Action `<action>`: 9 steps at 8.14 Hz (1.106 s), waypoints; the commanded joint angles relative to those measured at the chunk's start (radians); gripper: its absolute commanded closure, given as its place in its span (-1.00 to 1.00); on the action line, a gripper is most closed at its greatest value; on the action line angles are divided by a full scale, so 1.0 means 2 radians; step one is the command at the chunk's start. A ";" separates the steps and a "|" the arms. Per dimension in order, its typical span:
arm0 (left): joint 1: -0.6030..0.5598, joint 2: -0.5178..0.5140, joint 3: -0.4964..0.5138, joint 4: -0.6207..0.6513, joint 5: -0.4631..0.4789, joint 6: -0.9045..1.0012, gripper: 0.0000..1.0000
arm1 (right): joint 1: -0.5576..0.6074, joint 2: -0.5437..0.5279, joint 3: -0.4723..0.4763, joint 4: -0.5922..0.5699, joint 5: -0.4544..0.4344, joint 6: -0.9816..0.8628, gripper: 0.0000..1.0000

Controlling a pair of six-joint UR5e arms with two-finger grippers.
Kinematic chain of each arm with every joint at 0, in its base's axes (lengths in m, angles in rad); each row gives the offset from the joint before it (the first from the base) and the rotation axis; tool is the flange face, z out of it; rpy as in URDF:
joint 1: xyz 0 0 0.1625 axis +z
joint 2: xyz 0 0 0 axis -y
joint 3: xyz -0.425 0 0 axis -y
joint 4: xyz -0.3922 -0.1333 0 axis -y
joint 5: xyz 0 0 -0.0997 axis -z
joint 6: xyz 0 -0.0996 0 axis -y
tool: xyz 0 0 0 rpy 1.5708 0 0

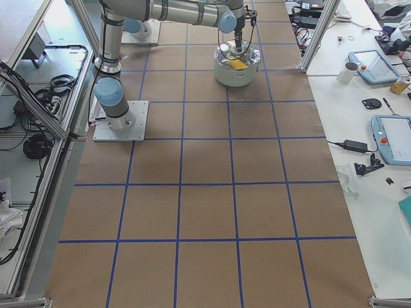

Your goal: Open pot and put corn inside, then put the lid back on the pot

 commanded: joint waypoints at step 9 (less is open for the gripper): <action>-0.001 0.000 0.000 -0.002 0.001 -0.005 -1.00 | -0.005 -0.013 -0.006 -0.002 0.000 -0.046 -1.00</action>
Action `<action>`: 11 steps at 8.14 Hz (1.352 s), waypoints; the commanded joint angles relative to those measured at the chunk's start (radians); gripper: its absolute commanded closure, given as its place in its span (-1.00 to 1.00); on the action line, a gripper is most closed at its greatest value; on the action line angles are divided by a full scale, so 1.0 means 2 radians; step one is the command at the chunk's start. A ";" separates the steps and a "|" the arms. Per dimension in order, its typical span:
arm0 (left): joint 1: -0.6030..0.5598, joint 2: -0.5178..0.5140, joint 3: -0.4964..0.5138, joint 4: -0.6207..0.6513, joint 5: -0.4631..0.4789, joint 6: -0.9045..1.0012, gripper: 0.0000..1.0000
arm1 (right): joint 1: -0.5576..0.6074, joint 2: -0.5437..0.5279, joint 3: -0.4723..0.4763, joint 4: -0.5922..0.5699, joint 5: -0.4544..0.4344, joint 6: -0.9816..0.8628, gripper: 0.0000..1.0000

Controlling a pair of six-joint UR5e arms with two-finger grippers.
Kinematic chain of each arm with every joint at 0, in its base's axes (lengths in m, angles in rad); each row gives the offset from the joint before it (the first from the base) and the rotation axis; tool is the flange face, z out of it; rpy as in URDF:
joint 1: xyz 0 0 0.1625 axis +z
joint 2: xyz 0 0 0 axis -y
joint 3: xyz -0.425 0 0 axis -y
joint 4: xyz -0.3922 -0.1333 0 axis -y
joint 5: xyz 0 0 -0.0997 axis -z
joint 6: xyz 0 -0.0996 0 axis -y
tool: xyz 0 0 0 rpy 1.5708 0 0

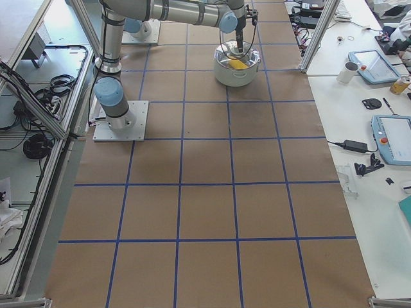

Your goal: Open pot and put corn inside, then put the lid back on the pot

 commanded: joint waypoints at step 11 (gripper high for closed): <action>0.000 -0.003 -0.001 0.000 0.000 0.000 -1.00 | -0.114 -0.216 0.007 0.244 0.026 -0.114 -1.00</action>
